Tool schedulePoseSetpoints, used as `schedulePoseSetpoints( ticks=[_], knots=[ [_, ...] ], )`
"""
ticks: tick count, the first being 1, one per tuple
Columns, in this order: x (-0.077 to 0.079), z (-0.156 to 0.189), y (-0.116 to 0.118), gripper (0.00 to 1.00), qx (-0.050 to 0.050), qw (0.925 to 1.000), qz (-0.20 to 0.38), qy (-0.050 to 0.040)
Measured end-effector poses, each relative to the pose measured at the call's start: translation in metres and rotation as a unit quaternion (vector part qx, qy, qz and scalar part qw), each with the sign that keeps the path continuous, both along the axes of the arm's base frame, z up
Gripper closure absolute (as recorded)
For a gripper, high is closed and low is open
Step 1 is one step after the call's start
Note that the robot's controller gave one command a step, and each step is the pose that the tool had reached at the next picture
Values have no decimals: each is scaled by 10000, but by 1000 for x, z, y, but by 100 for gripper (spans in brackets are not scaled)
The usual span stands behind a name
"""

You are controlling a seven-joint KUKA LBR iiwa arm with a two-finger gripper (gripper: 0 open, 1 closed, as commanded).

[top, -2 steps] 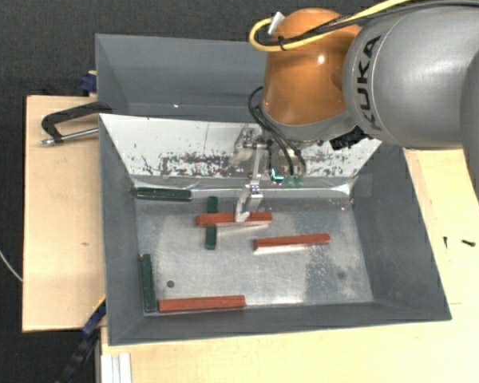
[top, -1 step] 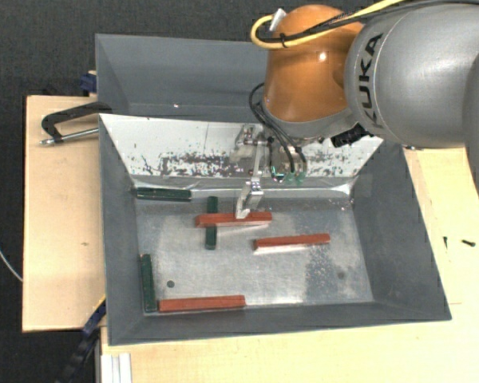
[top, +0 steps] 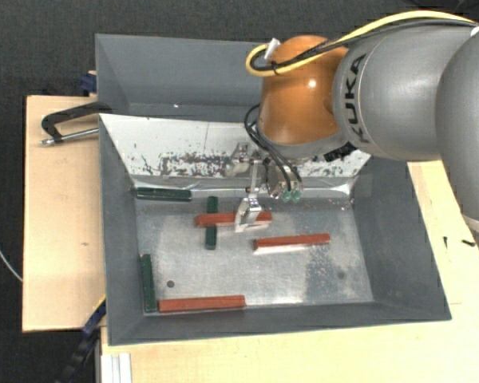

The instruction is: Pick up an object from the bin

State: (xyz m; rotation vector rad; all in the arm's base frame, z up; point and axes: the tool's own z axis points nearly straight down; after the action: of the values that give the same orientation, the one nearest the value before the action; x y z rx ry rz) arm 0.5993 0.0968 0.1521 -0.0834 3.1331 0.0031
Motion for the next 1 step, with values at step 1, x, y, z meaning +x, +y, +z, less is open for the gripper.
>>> schedulePoseSetpoints(
  ticks=[1],
  knots=[
    [-16, -74, -20, 100, 9, 9995, -322, 65]
  ],
)
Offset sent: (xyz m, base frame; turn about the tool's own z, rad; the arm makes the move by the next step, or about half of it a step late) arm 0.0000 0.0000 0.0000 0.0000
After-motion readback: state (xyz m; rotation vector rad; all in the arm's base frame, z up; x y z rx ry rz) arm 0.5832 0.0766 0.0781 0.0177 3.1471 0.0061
